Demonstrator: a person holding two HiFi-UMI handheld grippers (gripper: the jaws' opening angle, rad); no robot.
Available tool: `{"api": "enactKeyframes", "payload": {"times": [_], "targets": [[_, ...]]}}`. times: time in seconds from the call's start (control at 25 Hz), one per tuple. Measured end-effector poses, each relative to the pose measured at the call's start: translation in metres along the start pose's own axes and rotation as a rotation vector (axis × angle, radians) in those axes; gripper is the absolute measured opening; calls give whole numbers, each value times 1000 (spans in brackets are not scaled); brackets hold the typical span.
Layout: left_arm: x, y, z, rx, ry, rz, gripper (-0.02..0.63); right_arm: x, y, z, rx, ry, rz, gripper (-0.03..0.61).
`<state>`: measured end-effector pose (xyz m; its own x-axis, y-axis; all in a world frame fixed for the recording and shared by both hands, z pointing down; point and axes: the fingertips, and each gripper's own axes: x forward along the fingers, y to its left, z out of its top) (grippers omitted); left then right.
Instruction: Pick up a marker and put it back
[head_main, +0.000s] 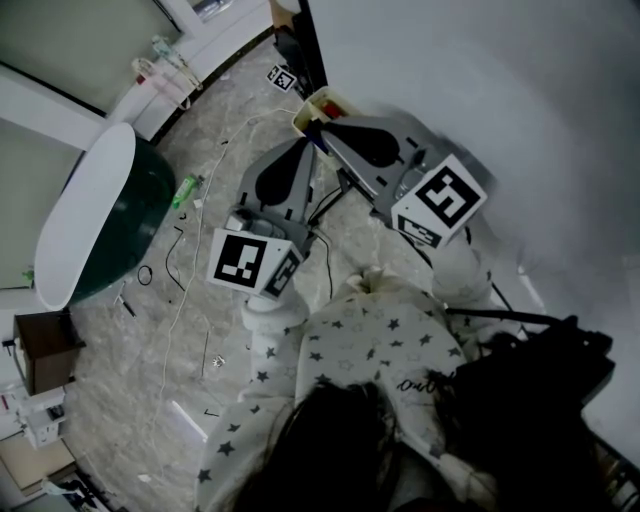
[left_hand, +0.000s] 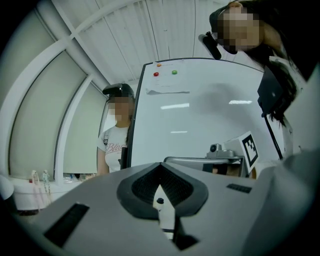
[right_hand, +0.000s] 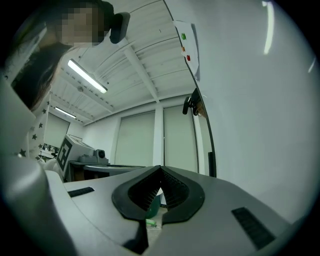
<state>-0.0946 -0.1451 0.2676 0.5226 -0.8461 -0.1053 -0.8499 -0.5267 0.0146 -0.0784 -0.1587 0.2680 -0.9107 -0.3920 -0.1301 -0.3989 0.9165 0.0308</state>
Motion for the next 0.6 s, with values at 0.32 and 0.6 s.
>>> {"api": "enactKeyframes", "payload": {"times": [0.32, 0.6], "targets": [[-2, -1, -4, 5, 21, 5, 0, 0, 1, 0, 17, -2, 6, 6], [-5, 1, -3, 13, 30, 19, 0, 2, 2, 0, 23, -4, 17, 6]]}}
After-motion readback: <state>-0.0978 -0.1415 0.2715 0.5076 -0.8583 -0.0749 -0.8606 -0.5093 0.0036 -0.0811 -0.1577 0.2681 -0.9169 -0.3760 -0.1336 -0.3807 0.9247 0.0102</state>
